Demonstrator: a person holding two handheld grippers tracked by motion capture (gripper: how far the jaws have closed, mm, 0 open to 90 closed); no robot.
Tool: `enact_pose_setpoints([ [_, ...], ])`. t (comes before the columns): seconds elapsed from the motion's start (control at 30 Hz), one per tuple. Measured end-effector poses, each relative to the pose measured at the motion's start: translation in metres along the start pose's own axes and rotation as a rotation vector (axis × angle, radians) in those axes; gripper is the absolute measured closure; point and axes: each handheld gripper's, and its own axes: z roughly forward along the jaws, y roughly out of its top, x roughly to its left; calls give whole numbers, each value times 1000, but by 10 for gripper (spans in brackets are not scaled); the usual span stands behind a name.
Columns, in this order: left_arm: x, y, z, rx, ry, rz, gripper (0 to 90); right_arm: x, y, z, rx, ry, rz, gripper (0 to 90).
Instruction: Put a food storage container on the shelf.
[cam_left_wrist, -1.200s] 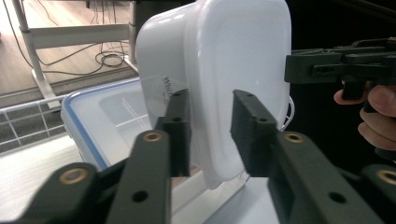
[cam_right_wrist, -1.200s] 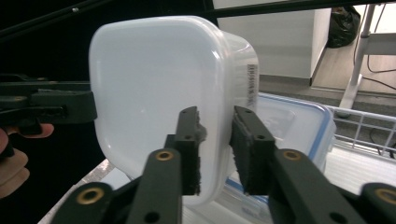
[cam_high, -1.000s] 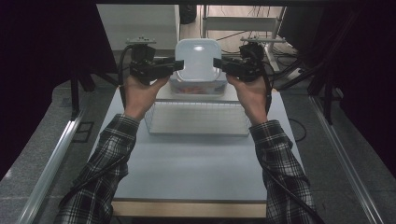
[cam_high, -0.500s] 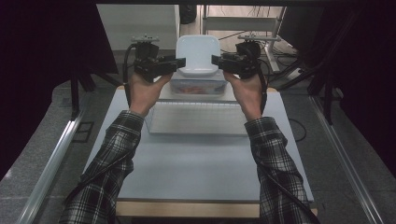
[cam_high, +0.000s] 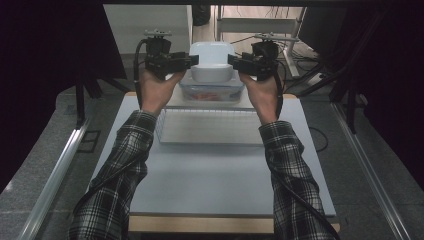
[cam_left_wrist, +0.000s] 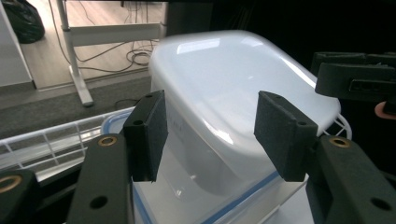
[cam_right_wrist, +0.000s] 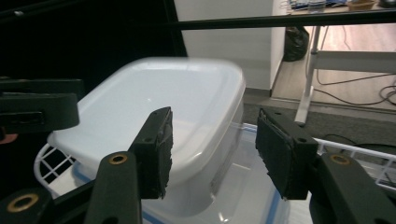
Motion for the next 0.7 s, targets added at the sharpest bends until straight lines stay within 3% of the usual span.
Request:
enact_pose_setpoints([
  [0.23, -3, 5, -12, -1, -12, 33, 401, -4, 3, -6, -2, 11, 5, 444],
  [0.4, -8, -2, -18, 23, -35, 82, 319, -2, 2, -13, 24, 84, -6, 381],
  [0.7, -11, -23, -22, 68, -68, 94, 174, -5, -17, -20, 67, 158, -23, 276],
])
